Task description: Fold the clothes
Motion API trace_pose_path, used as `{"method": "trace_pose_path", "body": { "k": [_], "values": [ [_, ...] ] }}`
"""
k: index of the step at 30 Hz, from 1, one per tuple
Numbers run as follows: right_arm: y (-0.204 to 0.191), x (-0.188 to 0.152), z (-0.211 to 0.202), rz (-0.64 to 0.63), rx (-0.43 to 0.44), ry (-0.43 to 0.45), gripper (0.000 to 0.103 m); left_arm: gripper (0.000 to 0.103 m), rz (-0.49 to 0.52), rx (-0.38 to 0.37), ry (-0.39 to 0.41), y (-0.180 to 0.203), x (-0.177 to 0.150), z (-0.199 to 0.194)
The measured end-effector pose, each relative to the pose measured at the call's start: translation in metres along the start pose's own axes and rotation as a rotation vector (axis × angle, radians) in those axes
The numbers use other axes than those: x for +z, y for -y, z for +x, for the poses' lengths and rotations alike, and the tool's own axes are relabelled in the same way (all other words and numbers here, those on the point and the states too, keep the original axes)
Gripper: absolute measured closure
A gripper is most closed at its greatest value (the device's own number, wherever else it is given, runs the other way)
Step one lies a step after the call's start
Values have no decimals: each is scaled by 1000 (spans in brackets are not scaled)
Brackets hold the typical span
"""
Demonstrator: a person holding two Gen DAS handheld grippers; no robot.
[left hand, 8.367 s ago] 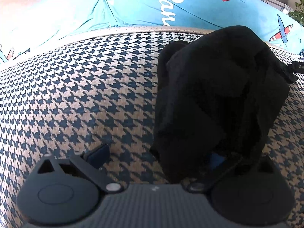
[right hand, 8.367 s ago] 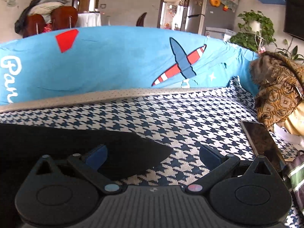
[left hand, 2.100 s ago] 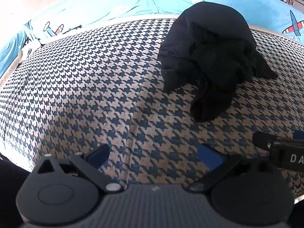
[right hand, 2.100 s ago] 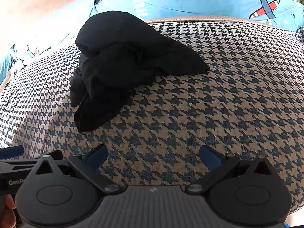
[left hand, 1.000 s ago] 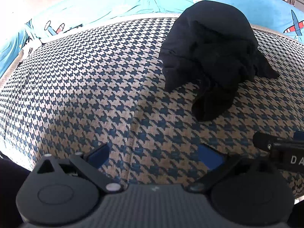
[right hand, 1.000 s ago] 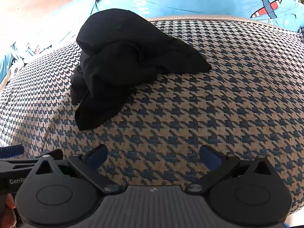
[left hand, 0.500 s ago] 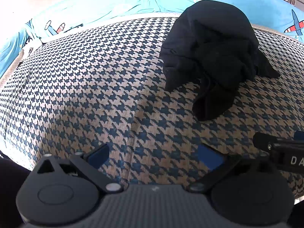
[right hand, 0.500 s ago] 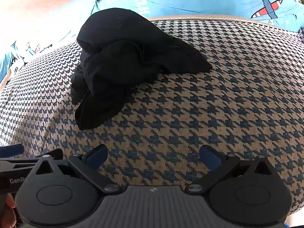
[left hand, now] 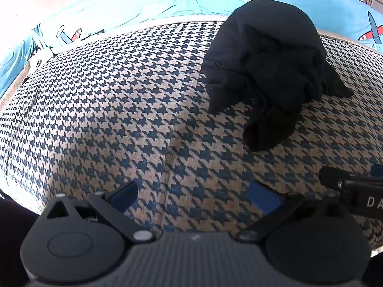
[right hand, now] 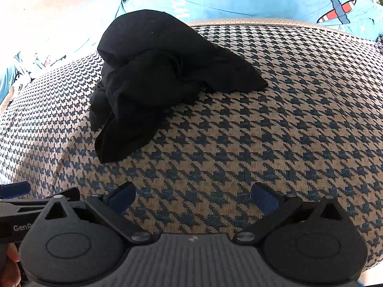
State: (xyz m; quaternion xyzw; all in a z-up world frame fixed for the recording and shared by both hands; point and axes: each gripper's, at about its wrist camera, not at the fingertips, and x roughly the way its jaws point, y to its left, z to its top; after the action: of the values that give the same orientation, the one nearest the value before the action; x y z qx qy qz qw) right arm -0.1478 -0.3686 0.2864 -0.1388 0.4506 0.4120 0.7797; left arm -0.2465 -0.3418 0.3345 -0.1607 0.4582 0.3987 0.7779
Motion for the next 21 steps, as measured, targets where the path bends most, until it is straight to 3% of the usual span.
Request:
{"method": "trace_pose_path", "body": {
  "k": [11,21],
  "values": [
    [0,-1,-2,4,10,12,0,0,-6,-4,-5,-2,0,4],
    [-4,-1,6,-6,-37,-7,0,0,-12,-15,-44,-7,-2,17]
  ]
}}
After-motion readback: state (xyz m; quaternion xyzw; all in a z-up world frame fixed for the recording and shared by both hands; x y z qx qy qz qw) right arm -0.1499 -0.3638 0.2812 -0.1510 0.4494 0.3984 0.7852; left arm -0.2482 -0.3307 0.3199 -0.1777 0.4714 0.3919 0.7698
